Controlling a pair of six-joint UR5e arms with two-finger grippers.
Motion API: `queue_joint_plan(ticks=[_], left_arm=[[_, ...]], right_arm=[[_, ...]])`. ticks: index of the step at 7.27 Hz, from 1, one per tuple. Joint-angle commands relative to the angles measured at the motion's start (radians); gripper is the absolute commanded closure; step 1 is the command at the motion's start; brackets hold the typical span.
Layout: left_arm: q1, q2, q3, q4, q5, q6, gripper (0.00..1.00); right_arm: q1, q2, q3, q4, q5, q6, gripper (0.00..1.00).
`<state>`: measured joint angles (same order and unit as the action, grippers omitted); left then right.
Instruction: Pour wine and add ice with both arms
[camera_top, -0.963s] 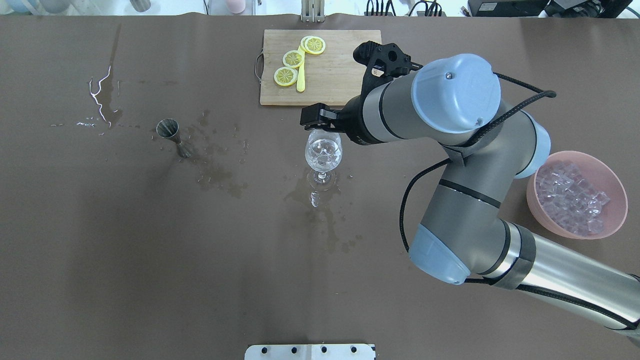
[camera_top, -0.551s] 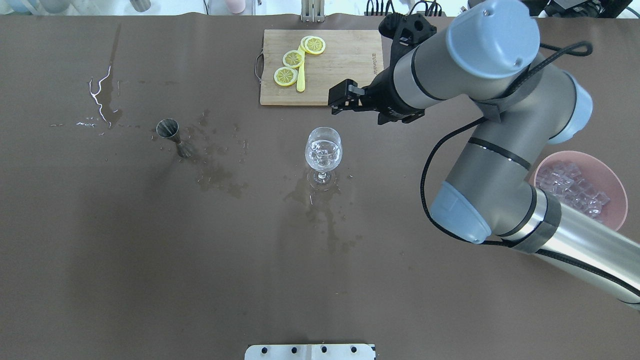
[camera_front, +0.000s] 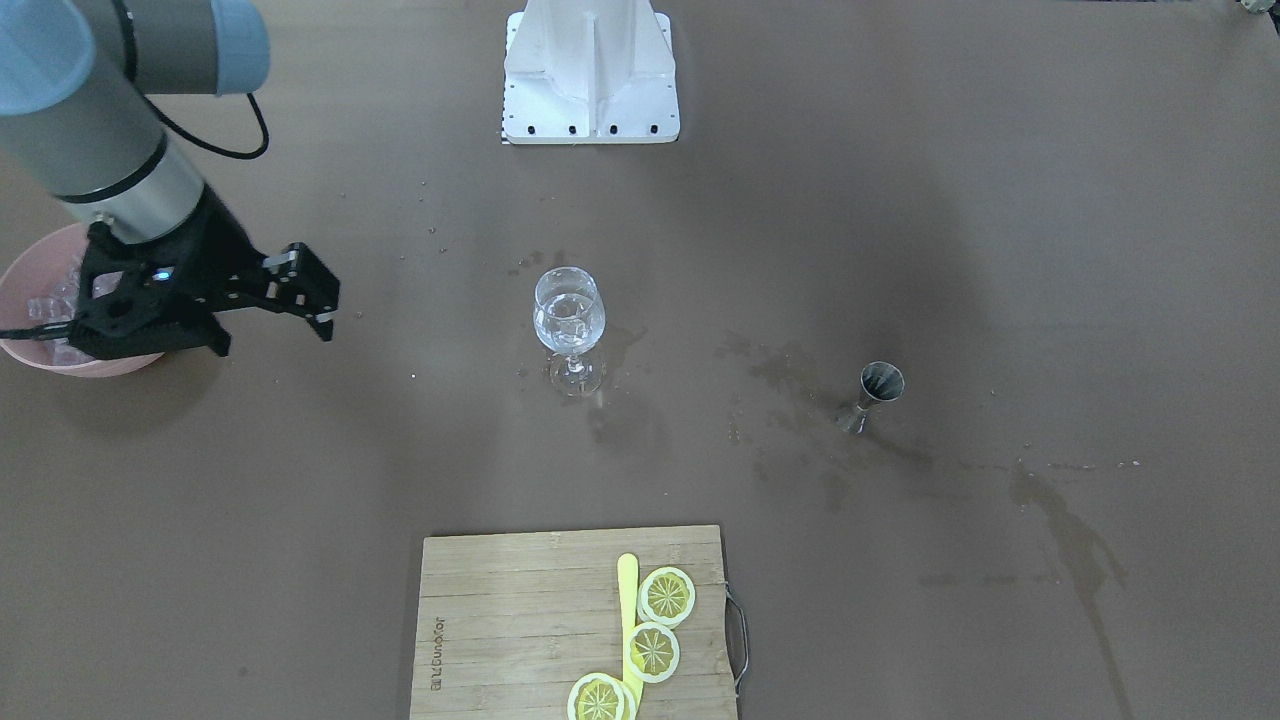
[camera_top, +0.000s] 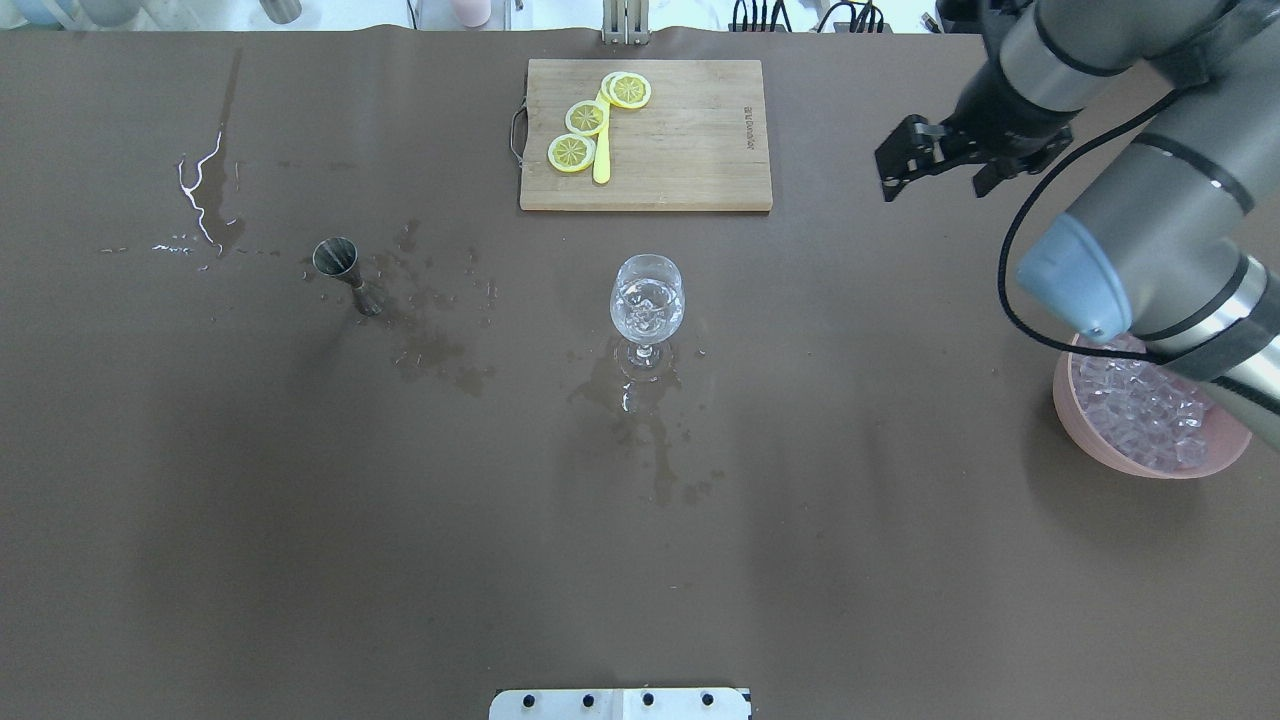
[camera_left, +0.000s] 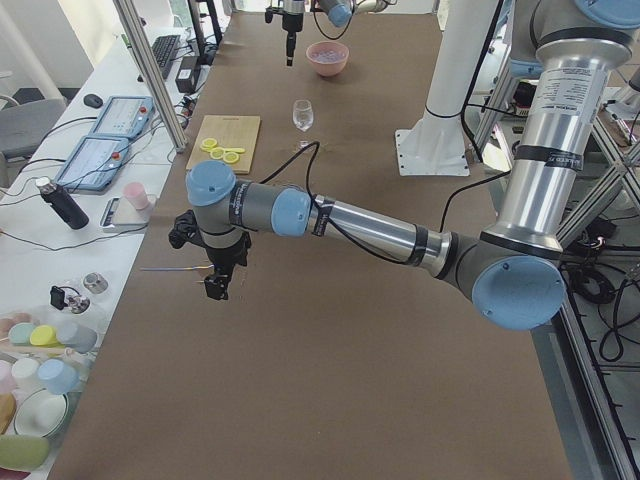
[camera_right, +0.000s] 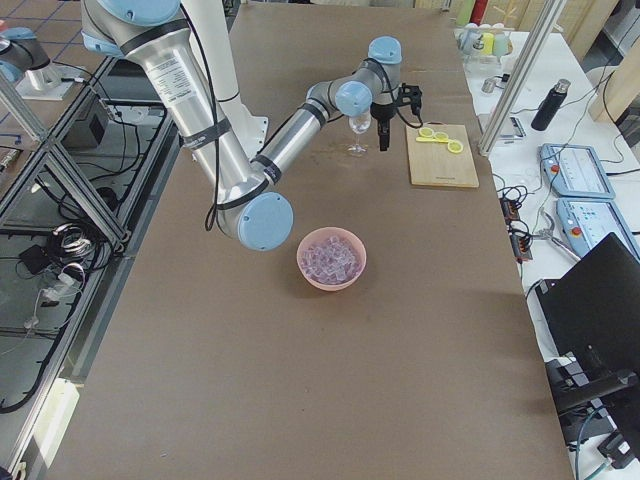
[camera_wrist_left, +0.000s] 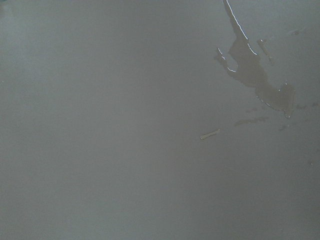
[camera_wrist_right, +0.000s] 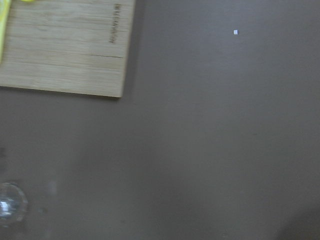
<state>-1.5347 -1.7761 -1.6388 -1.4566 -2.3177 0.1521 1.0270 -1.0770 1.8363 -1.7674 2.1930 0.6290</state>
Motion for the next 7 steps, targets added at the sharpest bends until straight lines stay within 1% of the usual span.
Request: queue_joint_plan(ticks=[1,2,3,4,5,6,7], left_arm=[[-0.004,0.003,0.016,0.002,0.007,0.000,0.02],[-0.007,0.012,0.033,0.001,0.008,0.000,0.02],[-0.008,0.015,0.033,0.001,0.008,0.000,0.02],[-0.028,0.017,0.033,0.002,0.008,0.000,0.02],[-0.044,0.015,0.031,0.002,0.009,0.000,0.02],[-0.045,0.015,0.049,0.008,0.011,0.000,0.02],[-0.050,0.015,0.088,0.007,0.009,0.000,0.02]], right_arm=[[0.175,-0.076,-0.084,-0.132,0.043,-0.366,0.00],[0.270,-0.140,-0.147,-0.121,0.086,-0.579,0.00],[0.344,-0.144,-0.254,-0.118,0.170,-0.676,0.00],[0.370,-0.170,-0.278,-0.103,0.168,-0.692,0.00],[0.380,-0.234,-0.302,-0.018,0.104,-0.690,0.00],[0.389,-0.314,-0.311,0.123,0.099,-0.681,0.00],[0.389,-0.372,-0.321,0.234,0.094,-0.681,0.00]])
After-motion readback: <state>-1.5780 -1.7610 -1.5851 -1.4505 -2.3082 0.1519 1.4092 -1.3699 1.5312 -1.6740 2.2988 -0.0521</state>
